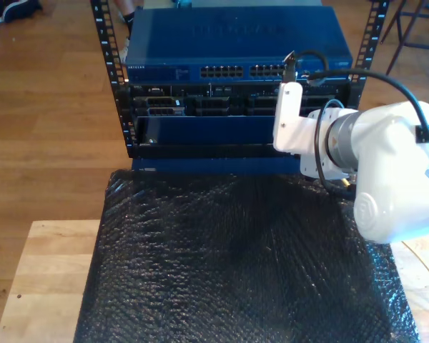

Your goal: Grab the cable and plug it in

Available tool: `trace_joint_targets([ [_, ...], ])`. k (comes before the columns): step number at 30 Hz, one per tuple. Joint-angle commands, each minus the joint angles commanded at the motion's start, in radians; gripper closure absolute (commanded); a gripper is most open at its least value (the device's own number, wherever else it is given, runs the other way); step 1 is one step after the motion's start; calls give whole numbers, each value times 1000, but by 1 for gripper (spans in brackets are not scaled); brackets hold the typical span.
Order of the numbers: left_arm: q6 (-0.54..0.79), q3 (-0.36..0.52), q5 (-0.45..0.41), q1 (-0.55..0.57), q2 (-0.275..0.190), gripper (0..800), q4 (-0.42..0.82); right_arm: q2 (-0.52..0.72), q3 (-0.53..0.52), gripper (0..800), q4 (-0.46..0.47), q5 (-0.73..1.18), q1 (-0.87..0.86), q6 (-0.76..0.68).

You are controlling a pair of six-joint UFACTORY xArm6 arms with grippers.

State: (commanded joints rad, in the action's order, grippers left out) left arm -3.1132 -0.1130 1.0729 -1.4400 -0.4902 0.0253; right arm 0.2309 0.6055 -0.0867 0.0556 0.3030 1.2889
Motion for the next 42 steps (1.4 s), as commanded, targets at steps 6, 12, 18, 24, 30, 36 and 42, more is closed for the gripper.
trace_joint_targets([
  [6, 5, -2, 2, 0, 2, 0, -3, 21, -14, 800, 0, -46, 3, 3],
  [12, 5, -2, 2, 0, 2, 0, -3, 68, -107, 800, 5, -66, 29, 5],
  [18, 5, -2, 2, 0, 2, 0, -3, 64, -130, 800, 5, -144, 37, 8],
  [24, 5, -2, 2, 0, 2, 0, -3, 46, -132, 800, 5, -150, 38, 6],
  [30, 5, -2, 2, 0, 2, 0, -3, 20, -126, 800, 6, -215, 38, 8],
  [36, 5, -2, 2, 0, 2, 0, -3, -29, -120, 800, 5, -230, 37, 5],
  [42, 5, -2, 2, 0, 2, 0, -3, -58, -114, 800, 2, -296, 37, 8],
])
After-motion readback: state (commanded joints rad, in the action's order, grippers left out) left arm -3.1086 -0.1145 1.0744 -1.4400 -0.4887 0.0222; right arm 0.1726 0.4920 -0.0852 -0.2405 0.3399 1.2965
